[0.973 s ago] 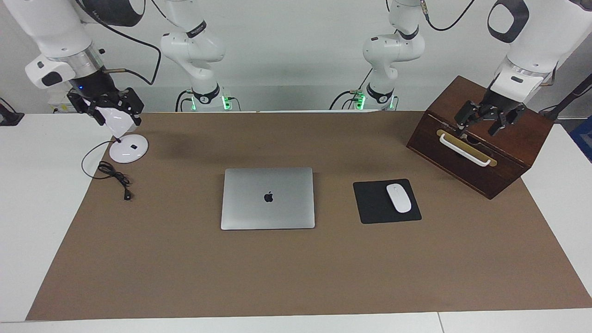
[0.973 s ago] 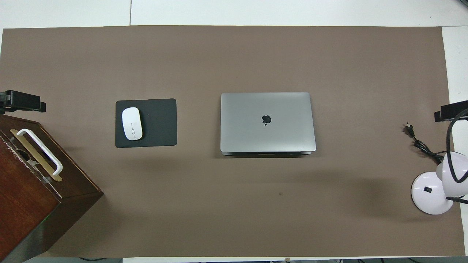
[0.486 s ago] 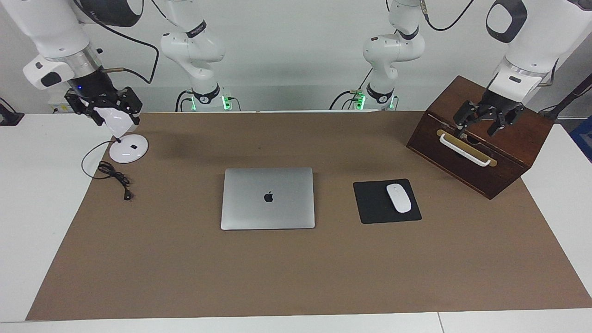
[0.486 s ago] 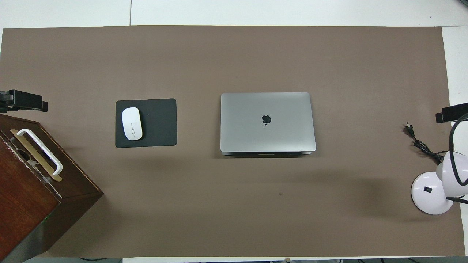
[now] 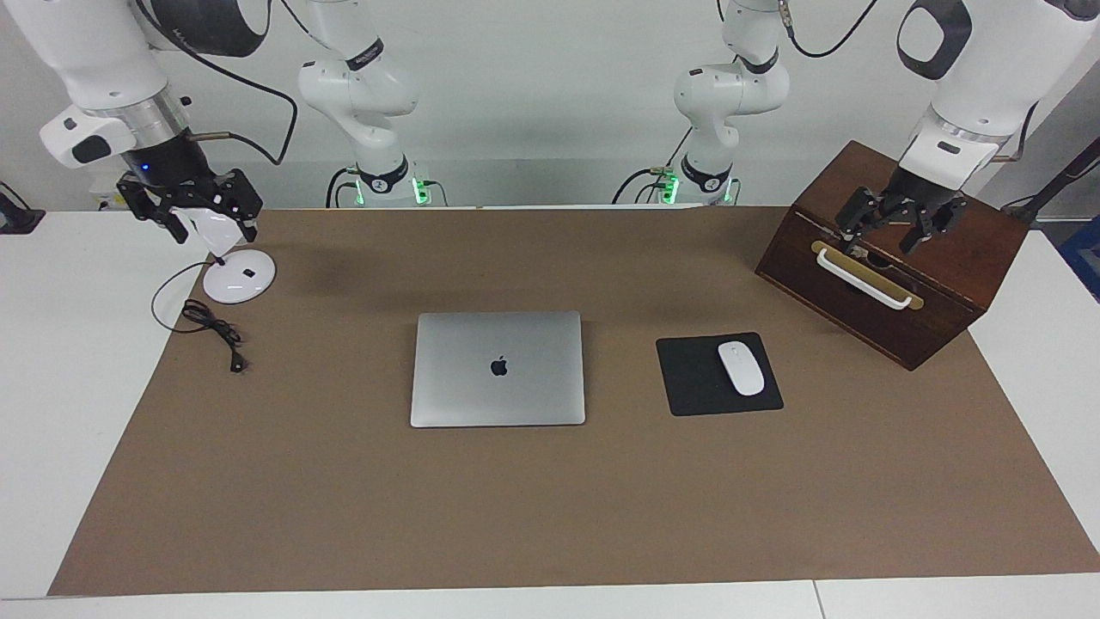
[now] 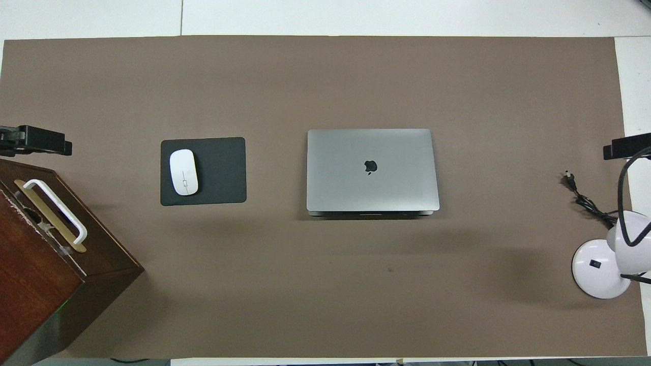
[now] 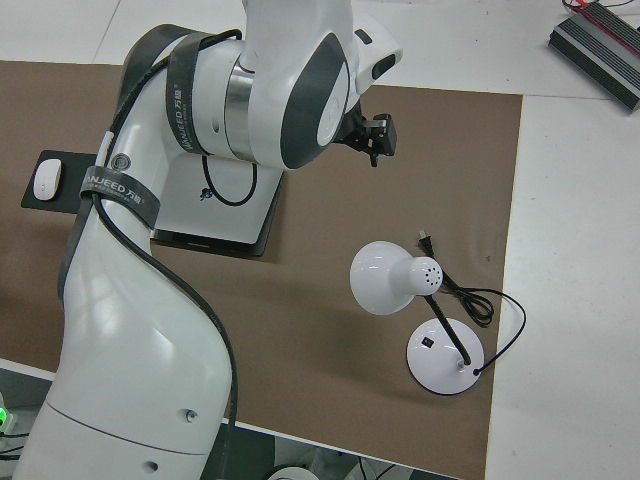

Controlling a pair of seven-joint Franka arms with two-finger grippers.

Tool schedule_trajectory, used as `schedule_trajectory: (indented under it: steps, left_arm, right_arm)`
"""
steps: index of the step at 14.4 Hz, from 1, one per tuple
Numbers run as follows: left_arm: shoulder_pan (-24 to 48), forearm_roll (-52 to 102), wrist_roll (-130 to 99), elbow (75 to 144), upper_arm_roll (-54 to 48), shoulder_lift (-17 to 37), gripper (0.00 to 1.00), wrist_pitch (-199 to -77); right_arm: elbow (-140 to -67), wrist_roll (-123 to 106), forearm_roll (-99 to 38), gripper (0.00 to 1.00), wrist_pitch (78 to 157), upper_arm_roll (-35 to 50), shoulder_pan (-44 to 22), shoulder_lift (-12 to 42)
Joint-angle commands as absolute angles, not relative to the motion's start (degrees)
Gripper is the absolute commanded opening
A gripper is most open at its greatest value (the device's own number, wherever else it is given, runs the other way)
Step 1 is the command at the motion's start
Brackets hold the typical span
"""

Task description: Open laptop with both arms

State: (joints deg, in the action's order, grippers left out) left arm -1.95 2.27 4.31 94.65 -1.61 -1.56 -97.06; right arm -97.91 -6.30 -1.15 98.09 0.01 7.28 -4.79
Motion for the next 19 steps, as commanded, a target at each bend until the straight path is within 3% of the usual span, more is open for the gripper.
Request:
schedule_trajectory:
  steps: [1,6,8,11,13,19]
  left_arm:
    - [-1.76,1.14,4.39,93.52,-1.58,-1.05,1.00,-96.50]
    - [-2.28,1.23,2.74,93.60,-1.58,-1.14,0.97,-97.03]
    - [-2.46,1.23,1.32,94.04,-1.58,-1.23,0.73,-97.56]
    - [-2.46,1.23,1.32,94.13,-1.58,-1.23,0.24,-98.34]
    - [-2.55,1.23,1.32,94.13,-1.58,-1.23,0.00,-99.14]
    - [-2.55,1.23,1.41,95.80,-1.49,-1.58,0.00,-101.78]
  right_arm:
    - [-99.67,-3.09,-2.90,1.00,100.11,0.70,7.47,-5.45]
    - [-102.39,1.93,-9.13,1.00,101.15,0.79,7.56,-6.06]
    - [-102.92,1.93,-9.93,1.00,101.86,0.79,7.73,-6.06]
    - [-105.28,3.86,-13.97,1.00,104.40,0.70,7.56,-6.15]
    - [-106.17,4.22,-14.06,1.00,105.55,0.79,7.47,-6.59]
    - [-111.34,7.73,-19.60,1.00,110.37,1.05,7.30,-7.56]
